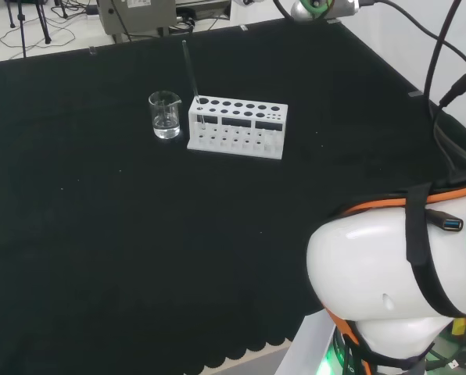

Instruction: Take the glass rod from the white test tube rack.

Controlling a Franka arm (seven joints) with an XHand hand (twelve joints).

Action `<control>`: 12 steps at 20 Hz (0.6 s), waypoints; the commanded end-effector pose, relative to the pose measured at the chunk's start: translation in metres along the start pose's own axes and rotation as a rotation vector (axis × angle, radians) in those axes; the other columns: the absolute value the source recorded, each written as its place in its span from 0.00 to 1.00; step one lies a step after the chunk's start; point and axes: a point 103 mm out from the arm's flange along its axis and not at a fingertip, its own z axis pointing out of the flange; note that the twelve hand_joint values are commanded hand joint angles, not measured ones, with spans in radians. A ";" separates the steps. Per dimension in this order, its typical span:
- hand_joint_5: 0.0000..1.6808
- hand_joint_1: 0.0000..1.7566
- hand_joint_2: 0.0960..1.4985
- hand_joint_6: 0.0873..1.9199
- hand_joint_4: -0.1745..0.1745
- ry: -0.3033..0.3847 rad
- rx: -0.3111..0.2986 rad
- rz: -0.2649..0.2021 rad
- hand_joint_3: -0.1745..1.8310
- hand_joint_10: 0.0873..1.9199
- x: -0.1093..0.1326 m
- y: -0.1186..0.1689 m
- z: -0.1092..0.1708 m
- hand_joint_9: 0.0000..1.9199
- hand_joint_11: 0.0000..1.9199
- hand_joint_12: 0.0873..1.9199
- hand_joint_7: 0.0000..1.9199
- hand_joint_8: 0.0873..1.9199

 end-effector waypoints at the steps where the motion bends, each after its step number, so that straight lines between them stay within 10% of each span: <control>1: 0.08 0.34 0.57 0.00 0.00 -0.015 -0.001 -0.035 0.31 0.43 -0.001 0.039 0.008 0.22 0.22 0.71 0.05 0.46; 12: 0.11 0.35 0.57 0.00 0.00 -0.013 0.018 -0.090 0.32 0.45 0.002 0.104 0.023 0.37 0.33 0.69 0.15 0.49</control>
